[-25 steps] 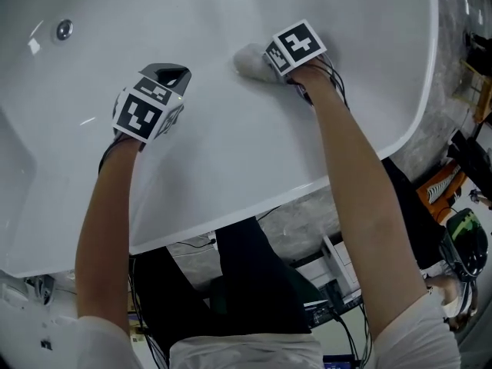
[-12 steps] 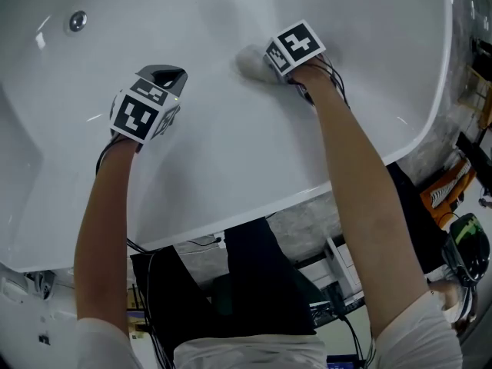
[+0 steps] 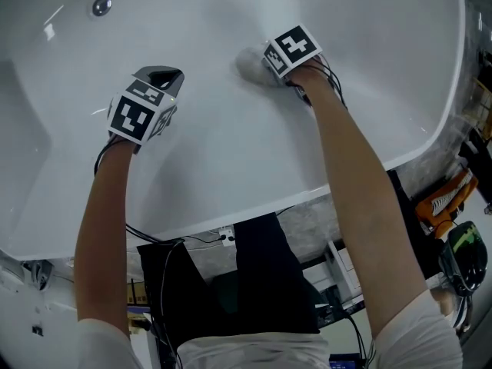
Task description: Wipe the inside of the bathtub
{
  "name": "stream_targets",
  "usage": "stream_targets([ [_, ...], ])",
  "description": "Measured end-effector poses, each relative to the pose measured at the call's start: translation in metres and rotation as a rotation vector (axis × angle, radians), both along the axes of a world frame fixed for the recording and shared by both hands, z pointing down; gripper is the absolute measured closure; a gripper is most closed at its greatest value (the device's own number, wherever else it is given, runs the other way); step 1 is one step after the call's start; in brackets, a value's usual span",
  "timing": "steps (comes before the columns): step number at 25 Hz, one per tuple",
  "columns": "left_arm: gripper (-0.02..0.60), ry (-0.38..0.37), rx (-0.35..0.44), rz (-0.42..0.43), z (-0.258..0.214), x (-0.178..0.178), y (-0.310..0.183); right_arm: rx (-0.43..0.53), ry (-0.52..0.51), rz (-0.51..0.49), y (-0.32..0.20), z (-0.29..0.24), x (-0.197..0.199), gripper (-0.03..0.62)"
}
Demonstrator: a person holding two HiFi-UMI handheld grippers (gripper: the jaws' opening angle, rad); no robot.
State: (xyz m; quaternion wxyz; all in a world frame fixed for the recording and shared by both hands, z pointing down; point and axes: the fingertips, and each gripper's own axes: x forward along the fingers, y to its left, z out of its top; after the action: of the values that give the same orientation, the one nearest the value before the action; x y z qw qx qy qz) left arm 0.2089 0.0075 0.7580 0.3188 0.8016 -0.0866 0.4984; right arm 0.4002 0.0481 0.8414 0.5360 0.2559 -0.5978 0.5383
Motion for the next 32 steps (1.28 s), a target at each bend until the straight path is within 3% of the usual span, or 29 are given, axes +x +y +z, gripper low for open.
stream_targets([
  [18, 0.570, -0.021, 0.004, -0.088, -0.008, -0.024, -0.012, -0.023, -0.037, -0.089, -0.011, 0.011, -0.034, 0.494],
  [32, 0.571, -0.029, 0.025, -0.167, -0.028, -0.252, 0.001, -0.020, -0.049, -0.150, -0.007, -0.002, -0.262, 0.494],
])
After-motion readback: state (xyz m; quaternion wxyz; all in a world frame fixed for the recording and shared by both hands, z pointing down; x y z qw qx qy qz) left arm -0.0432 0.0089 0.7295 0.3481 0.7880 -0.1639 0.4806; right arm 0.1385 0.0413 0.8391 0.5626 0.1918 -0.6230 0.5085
